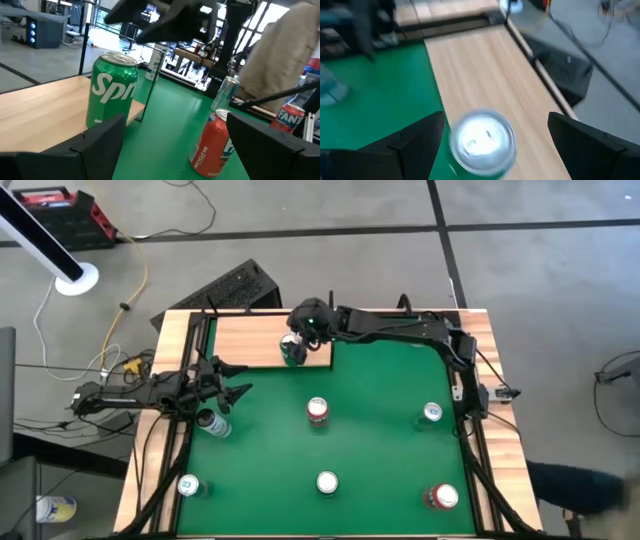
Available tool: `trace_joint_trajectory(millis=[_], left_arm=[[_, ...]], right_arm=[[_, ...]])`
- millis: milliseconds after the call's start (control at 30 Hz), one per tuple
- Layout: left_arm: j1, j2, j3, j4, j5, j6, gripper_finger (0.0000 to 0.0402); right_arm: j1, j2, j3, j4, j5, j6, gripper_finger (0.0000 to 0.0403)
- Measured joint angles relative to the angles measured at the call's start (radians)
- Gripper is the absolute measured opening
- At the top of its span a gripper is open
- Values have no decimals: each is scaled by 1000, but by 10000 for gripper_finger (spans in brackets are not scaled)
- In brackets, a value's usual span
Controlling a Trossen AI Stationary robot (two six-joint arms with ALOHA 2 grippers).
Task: Place canned beverage on shelf
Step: Put the top green soda can on the shelf
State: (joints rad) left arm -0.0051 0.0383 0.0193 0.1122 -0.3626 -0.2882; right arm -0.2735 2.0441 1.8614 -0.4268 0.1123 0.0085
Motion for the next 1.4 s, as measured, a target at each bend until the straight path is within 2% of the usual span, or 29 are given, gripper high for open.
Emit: trace_joint_trajectory(millis=[300,567,1100,1233,1400], left_arm=[[0,0,0,-17,1,15,332],[0,0,0,-22,1,23,332],[0,0,0,-37,-1,23,332],[0,0,0,-38,-1,22,332],[0,0,0,-38,-2,21,332]], right_arm=[[-11,38,-9,25,-47,3,382],[-1,40,-19,77,-41,7,382],[2,40,-19,11,-32,-9,380],[3,40,-19,11,-33,-17,362],[-9,40,-19,-8,-41,-35,315]])
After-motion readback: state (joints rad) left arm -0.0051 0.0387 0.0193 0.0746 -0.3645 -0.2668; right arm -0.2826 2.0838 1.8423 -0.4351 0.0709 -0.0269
